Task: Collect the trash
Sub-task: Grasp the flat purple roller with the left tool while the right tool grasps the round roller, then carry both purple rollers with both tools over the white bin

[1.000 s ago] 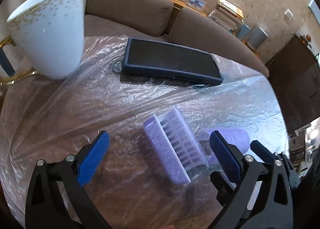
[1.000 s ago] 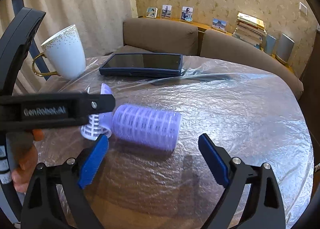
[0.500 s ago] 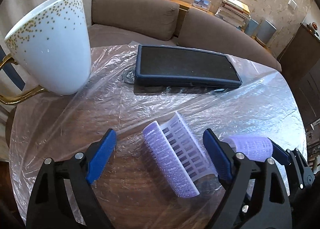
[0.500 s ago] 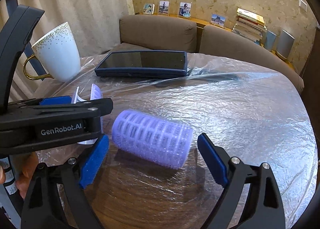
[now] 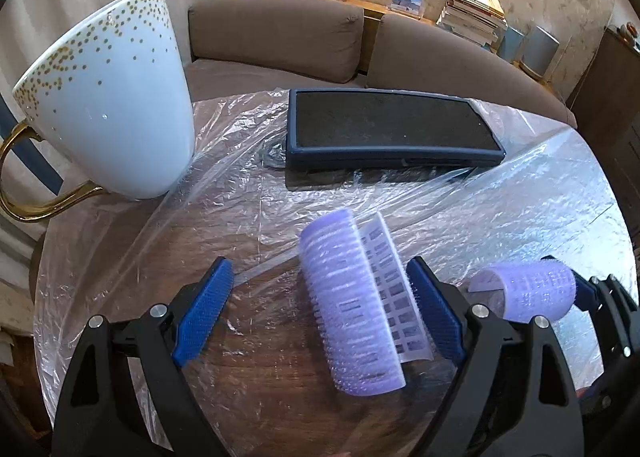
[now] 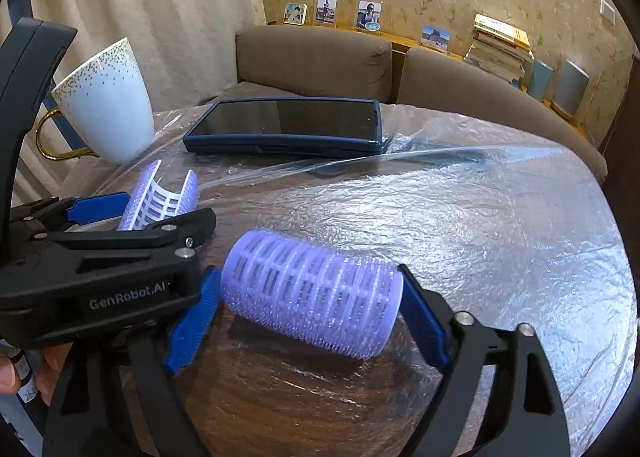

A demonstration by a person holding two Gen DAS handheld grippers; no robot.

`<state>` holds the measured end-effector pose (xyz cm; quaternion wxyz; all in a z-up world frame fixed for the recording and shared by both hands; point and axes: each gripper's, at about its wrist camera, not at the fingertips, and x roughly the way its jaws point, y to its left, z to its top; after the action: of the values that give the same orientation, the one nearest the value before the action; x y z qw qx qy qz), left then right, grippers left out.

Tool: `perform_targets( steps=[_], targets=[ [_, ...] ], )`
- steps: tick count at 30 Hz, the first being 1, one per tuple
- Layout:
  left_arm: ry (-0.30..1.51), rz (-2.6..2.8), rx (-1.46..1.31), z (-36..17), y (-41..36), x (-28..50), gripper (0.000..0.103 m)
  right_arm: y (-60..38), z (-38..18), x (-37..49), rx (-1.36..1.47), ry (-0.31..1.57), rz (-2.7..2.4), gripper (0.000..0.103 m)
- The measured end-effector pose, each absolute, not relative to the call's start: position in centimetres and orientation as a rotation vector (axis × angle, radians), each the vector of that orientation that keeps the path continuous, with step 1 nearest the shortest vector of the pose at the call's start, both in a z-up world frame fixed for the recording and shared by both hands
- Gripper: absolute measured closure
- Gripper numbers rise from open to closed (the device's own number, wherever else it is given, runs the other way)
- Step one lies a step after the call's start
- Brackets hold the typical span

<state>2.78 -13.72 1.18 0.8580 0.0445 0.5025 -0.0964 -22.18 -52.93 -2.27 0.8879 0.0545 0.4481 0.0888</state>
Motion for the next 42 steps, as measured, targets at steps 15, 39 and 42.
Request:
perform_targets(
  steps=[15, 39, 42],
  targets=[
    [1.034, -0.208, 0.118, 1.0, -13.4, 2.2, 0.027, -54.6, -2.3, -22.8, 0.155, 0.924, 0.201, 0.025],
    [0.946, -0.295, 0.098, 4.2, -12.7, -2.4, 0.059, -58.9, -0.7, -27.6, 0.226, 0.907, 0.242, 0.026],
    [0.937, -0.303, 0.105, 4.4, -12.9, -3.6, 0.059, -59.8, -0.5, -28.5, 0.240, 0.909, 0.248, 0.026]
  ],
)
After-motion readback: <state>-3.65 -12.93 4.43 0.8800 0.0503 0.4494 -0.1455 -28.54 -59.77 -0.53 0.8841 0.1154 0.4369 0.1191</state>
